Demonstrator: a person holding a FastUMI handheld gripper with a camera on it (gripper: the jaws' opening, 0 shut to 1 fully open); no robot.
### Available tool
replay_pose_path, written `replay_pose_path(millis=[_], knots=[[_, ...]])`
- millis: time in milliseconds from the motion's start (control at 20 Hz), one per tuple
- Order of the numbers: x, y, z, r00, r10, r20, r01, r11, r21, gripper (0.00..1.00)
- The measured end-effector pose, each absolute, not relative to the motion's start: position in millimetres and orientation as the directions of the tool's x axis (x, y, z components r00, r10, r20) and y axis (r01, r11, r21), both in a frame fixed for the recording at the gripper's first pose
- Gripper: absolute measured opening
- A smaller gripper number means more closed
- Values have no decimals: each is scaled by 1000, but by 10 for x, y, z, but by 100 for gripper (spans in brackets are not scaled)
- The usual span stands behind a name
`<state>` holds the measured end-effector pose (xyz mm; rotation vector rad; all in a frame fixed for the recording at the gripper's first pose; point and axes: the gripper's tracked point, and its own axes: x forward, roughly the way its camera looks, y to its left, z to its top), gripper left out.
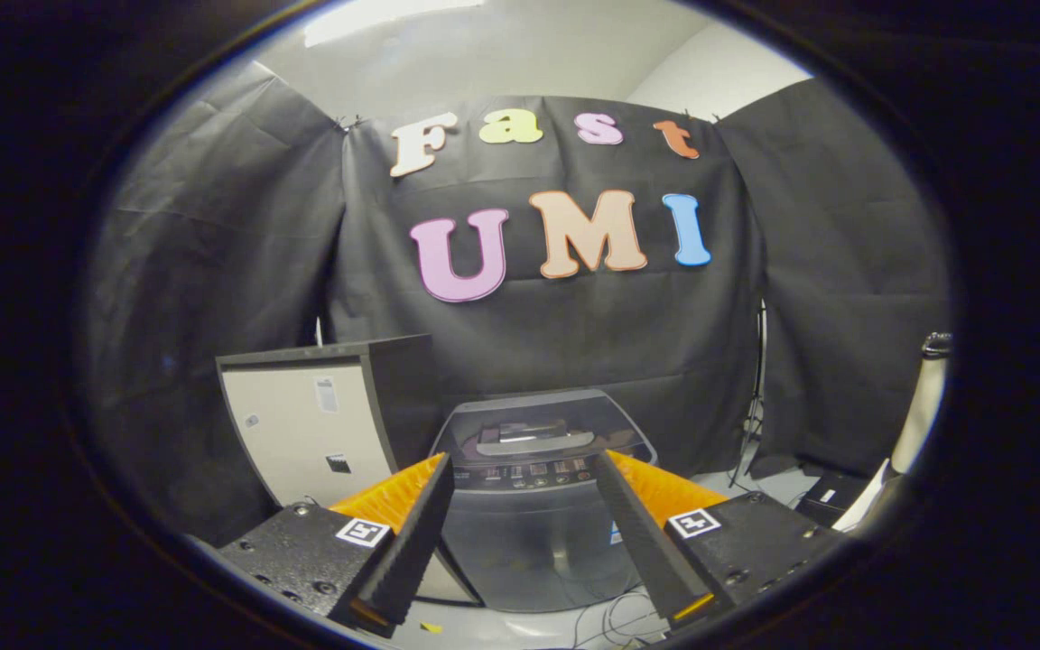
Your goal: Put the clothes into the washing machine and then close the washing machine lid.
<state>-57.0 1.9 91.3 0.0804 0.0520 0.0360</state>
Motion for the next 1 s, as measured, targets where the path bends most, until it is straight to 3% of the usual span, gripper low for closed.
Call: replay_pose_path(millis=[150, 600, 1000], knots=[[-572, -42, 968, 998, 36, -47, -31, 993, 114, 96], [-582, -202, 1018, 997, 50, -65, -51, 999, -19, 97], [-652, -462, 1204, 998, 53, -22, -52, 998, 44, 96]])
